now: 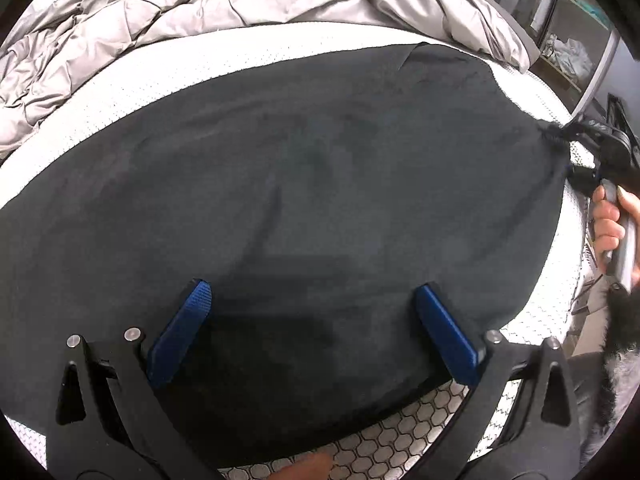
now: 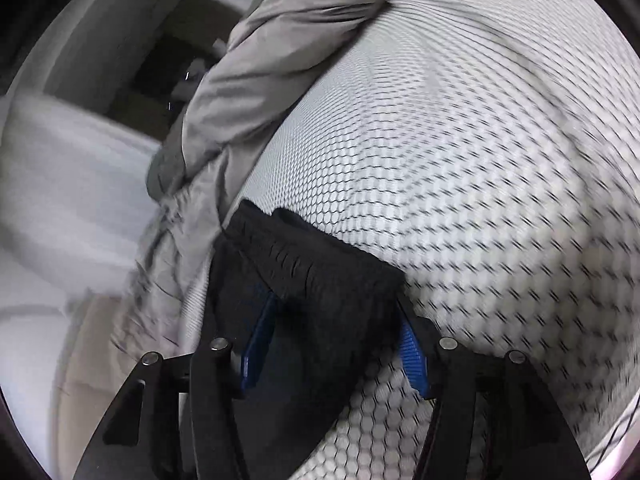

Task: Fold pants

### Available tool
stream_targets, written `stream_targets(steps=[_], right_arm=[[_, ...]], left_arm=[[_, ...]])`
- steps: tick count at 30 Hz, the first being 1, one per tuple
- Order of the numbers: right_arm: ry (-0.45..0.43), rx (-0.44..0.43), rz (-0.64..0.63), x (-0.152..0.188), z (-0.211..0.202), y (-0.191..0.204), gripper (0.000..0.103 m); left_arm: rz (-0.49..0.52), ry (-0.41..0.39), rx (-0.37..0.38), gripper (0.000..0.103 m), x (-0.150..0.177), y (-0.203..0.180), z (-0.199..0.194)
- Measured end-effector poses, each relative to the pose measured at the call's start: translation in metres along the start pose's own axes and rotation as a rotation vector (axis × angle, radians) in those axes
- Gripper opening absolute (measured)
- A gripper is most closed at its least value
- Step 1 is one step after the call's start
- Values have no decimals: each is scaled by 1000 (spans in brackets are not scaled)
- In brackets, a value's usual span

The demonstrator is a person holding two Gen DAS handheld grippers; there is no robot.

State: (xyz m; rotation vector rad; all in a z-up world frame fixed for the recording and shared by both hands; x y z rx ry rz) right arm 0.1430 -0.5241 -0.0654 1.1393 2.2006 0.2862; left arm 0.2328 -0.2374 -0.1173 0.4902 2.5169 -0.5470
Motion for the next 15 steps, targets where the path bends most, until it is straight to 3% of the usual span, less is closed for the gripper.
stream_targets(steps=[3, 7, 9, 12, 15], right_arm=[[-68, 0, -61, -4, -1, 19, 19], [-210, -2, -230, -11, -15, 71, 14], [-221, -53, -266, -4, -29, 102, 13], [-188, -186, -391, 33, -38, 176, 13], [-116, -339, -662, 120, -40, 263, 13]], left_arm=[[-17, -15, 0, 102, -2, 3, -10], [-117, -93, -46, 102, -9, 35, -36], [-192, -142, -45, 102, -12, 56, -55], [-280, -191, -64, 102, -9, 90, -81], [-332, -215, -100, 102, 1, 122, -104]])
Point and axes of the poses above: each gripper's, at about its wrist camera, not at the fingertips, and z roughly the way its jaws point, y to its left, x to its underside, the point moved 10 cm from there along z, roughly the way its jaws point, and after that the axes turned 12 degrees about x, right-handed, at the moved point
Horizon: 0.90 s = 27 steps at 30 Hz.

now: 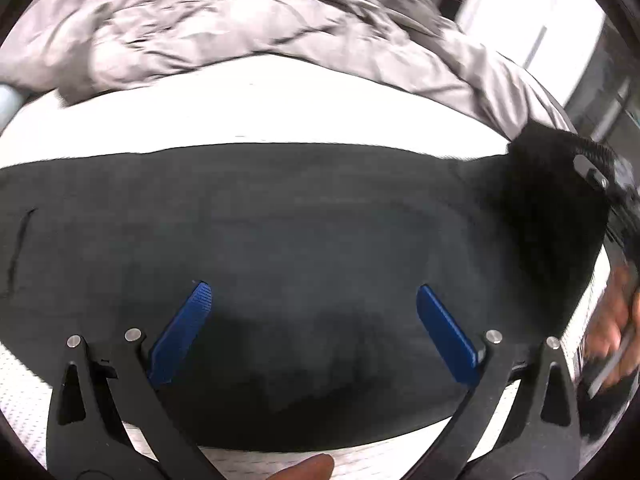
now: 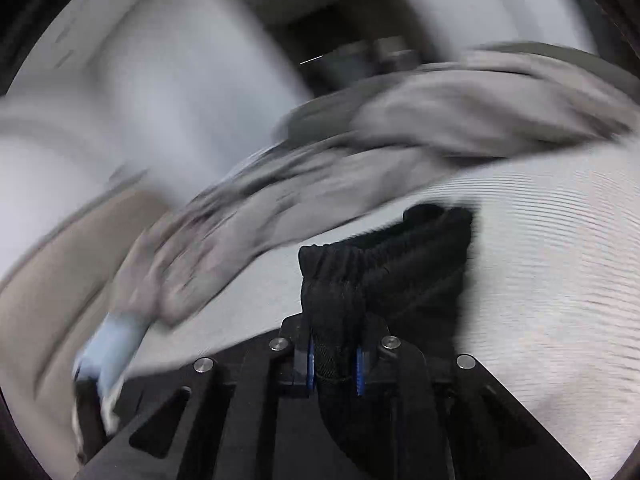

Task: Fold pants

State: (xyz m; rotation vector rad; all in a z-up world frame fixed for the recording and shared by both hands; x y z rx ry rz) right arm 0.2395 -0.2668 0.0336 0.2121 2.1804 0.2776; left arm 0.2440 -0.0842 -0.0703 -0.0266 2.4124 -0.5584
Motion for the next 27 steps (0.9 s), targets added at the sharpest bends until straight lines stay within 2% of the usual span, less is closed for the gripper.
stream_targets(steps=[2, 3, 6, 8, 9, 10, 12, 14, 16, 18, 19, 21, 23, 25, 27], right_arm=[[80, -106, -139, 26, 17, 61, 14], [154, -156, -230, 48, 28, 91, 19], [322, -174, -490, 110, 45, 133, 34], [347, -205, -583, 131, 38, 140, 41], [349, -206, -602, 134, 35, 139, 53], [337, -197, -607, 132, 30, 134, 64], [281, -187, -578, 120, 18, 120, 71], [223, -136, -507, 107, 2, 89, 76], [188, 14, -428, 93, 4, 53, 77], [206, 281, -432, 91, 21, 11, 77], [245, 404, -500, 100, 32, -7, 77], [295, 434, -550, 113, 45, -12, 77], [303, 451, -542, 119, 46, -19, 77], [298, 434, -525, 117, 48, -15, 77], [300, 393, -477, 112, 45, -17, 77]], left_arm=[[-18, -10, -17, 102, 0, 18, -12], [-24, -15, -29, 102, 1, 29, -17], [-44, -24, -67, 102, 5, 56, -33], [-59, -25, -72, 102, 7, 73, -39], [-66, -25, -74, 102, 8, 80, -42], [-71, -23, -73, 102, 8, 85, -43], [-83, -12, -67, 102, 11, 89, -43], [-88, 2, -50, 102, 14, 85, -41], [-69, 20, -30, 102, 17, 73, -36], [-28, 39, -8, 102, 21, 52, -28], [-4, 54, 3, 102, 24, 44, -23], [48, 102, 7, 102, 32, 26, -10], [89, 133, -5, 102, 37, 12, 2], [94, 131, -3, 102, 37, 4, 7], [64, 120, 30, 102, 33, -1, 6]])
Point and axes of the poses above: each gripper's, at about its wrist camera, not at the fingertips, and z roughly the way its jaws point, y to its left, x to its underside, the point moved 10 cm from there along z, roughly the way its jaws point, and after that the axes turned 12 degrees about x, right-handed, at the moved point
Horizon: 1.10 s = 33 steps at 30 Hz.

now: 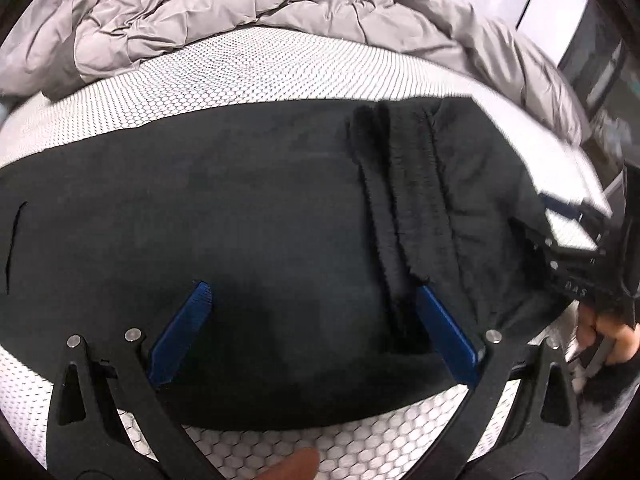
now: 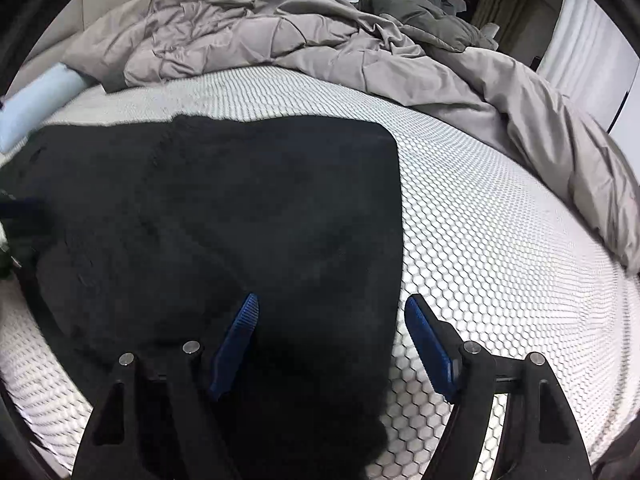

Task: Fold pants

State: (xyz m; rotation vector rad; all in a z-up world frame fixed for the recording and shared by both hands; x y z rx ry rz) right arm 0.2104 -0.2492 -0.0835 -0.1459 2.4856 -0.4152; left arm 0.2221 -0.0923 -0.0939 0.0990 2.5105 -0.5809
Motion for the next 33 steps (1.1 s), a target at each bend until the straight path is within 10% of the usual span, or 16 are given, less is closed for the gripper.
stream_targets(steps=[10, 19, 21, 27, 33], right_arm=[[99, 83, 162, 10, 18, -41, 84], [79, 111, 80, 14, 10, -22, 85], [88, 94, 104, 15, 9, -20, 85], [69, 92, 58, 12, 5, -6, 85], [69, 82, 66, 14, 3, -7, 85]], left_arm=[[-88, -16, 272, 88, -33, -20, -8], [-91, 72, 298, 83, -43, -44, 59], [-116, 42, 321, 55, -50, -47, 63], [-171, -50, 316, 18, -61, -50, 63], [-176, -97, 296, 12, -58, -45, 51]])
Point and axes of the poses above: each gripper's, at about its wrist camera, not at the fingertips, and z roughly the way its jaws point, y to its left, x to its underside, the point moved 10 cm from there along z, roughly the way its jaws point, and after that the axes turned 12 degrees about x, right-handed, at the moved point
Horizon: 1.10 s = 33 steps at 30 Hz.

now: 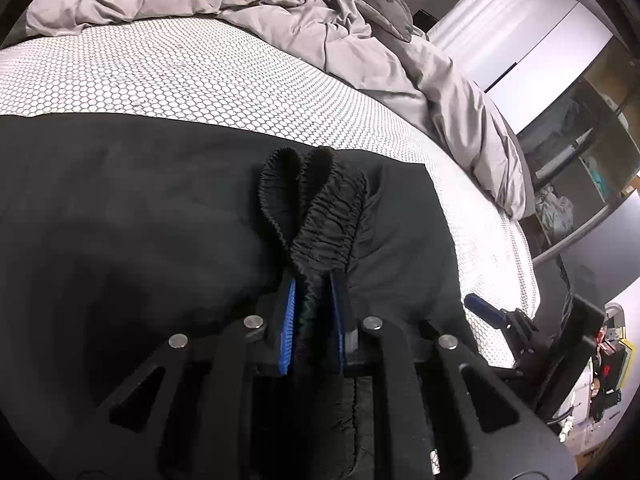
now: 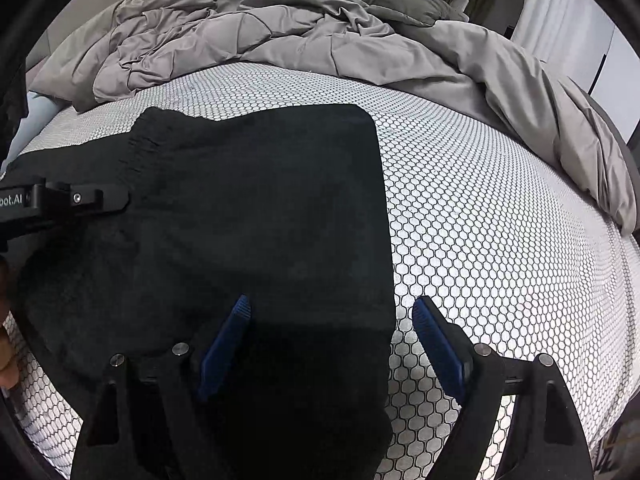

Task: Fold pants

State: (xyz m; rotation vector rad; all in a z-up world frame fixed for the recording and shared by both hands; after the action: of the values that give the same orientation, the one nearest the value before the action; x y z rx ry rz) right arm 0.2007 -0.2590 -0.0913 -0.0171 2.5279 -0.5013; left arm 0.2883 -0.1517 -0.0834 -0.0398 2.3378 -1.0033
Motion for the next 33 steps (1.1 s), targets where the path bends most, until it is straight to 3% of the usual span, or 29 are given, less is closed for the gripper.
stream_targets(steps=[3, 7, 10, 13, 16, 18, 20, 23, 26, 29, 30, 31, 33], right_arm=[[-23, -2, 10, -5, -9, -5, 85], [-158, -79, 127, -26, -51, -18, 85], [-213, -107, 164, -34, -65, -23, 89], [-155, -132, 162, -29, -53, -17, 89], [-73, -116, 120, -18, -34, -9, 89], [-32, -166, 112, -12, -28, -5, 89], [-14, -216, 125, -9, -26, -6, 89], [15, -210, 140, 0, -18, -18, 89], [82, -284, 159, 11, -9, -18, 89], [92, -416, 125, 17, -18, -3, 72], [90, -470, 121, 18, -24, 4, 63], [99, -561, 121, 22, -30, 14, 57], [130, -614, 113, 30, -30, 26, 57]], left_arm=[[-9, -22, 34, 8, -5, -8, -14], [27, -116, 64, 7, -26, -21, -59], [-17, -194, 50, 6, -39, 0, -103], [-80, -211, -43, 6, -41, 44, -122], [-157, -97, -148, 8, -23, 97, -108], [-200, -83, -129, 10, -18, 111, -108], [-158, -93, -134, 10, -19, 105, -120], [-64, -144, -199, 10, -22, 93, -142], [-30, -162, -176, 17, -21, 76, -151], [10, -163, -165, 28, -23, 54, -155], [24, -160, -158, 32, -23, 45, -150], [40, -150, -147, 35, -22, 32, -143], [60, -125, -125, 49, -19, 10, -125]])
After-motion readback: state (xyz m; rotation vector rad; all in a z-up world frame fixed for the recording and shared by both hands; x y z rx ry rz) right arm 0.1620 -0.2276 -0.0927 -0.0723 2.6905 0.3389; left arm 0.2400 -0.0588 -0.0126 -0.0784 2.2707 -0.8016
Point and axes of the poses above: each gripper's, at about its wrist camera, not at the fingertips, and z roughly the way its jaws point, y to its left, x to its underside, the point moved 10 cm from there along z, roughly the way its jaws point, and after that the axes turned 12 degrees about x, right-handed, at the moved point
